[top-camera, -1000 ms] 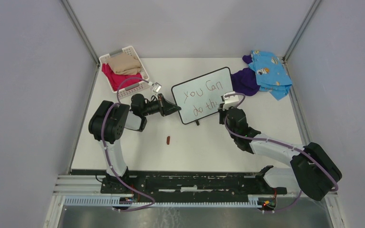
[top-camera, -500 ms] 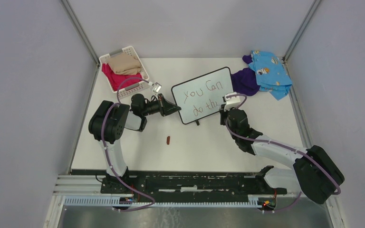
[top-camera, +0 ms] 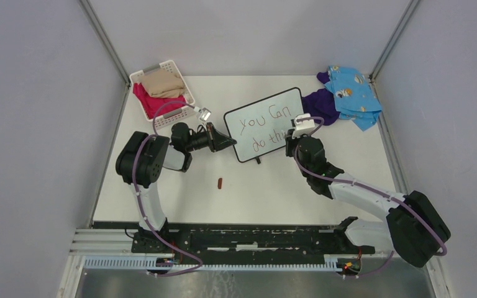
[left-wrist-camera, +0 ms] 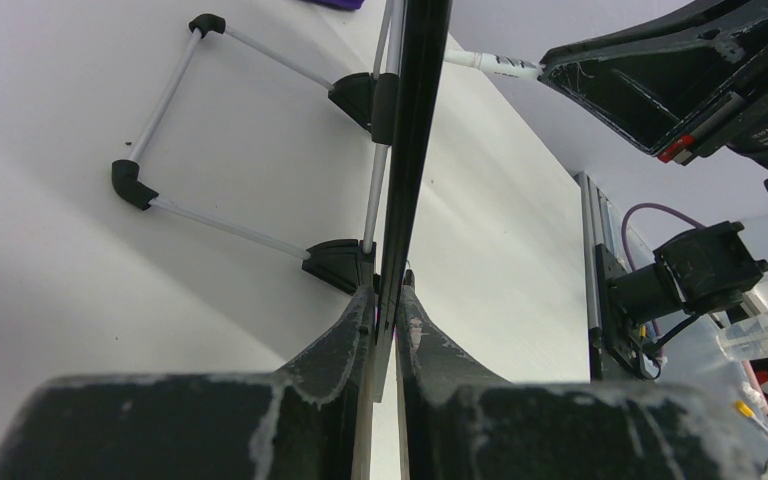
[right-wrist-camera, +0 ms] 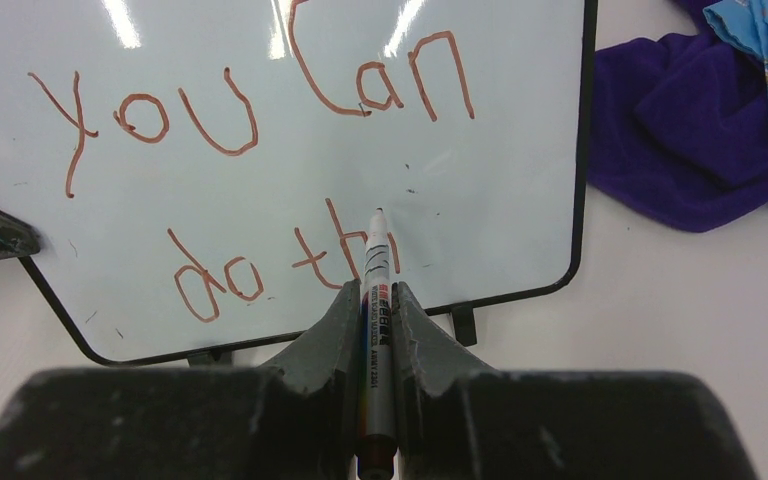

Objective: Write a sentence on the whiteboard

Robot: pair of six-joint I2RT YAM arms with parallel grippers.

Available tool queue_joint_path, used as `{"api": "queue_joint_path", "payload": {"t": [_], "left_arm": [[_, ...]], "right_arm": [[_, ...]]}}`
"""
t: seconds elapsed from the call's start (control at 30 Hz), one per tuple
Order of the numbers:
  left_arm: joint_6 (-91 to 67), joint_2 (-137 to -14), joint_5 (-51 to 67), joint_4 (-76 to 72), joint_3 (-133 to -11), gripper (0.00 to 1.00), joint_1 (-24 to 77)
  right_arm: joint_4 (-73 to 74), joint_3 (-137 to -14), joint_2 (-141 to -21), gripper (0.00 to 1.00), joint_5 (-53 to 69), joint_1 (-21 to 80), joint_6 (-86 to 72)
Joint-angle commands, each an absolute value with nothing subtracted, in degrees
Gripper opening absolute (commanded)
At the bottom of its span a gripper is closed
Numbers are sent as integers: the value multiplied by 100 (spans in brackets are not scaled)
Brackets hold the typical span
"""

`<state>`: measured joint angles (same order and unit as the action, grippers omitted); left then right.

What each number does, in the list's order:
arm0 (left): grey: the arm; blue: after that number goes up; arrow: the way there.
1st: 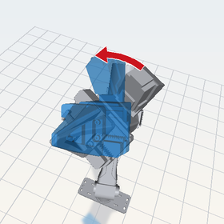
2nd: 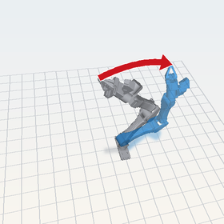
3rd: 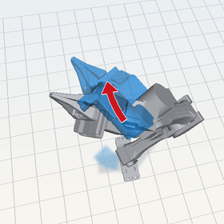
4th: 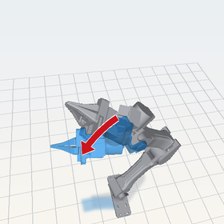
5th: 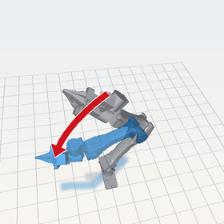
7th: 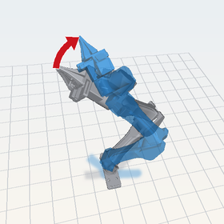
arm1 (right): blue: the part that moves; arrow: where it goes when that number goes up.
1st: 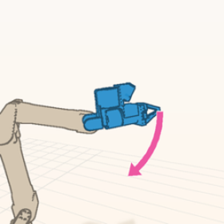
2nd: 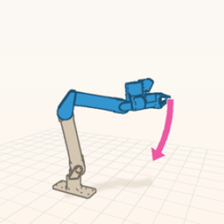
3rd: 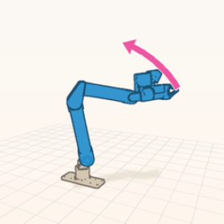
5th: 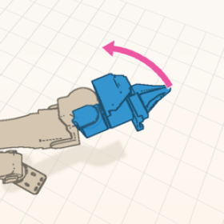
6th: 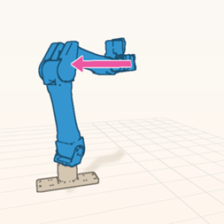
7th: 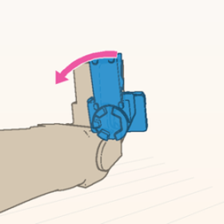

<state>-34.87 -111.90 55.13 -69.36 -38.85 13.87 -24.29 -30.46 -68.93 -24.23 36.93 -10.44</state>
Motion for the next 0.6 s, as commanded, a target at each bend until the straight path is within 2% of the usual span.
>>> {"api": "queue_joint_path", "payload": {"t": [0.0, 0.57], "left_arm": [[-3147, -11241, 5429, -6210, -3862, 12, 1424], [-3122, -11232, 5430, -6170, -3859, 12, 1424]], "right_arm": [[-2628, -3335, -6989, 0, -2378, 3665, -1020], [-2724, -3358, -7233, 0, -2402, 3623, -953]]}}
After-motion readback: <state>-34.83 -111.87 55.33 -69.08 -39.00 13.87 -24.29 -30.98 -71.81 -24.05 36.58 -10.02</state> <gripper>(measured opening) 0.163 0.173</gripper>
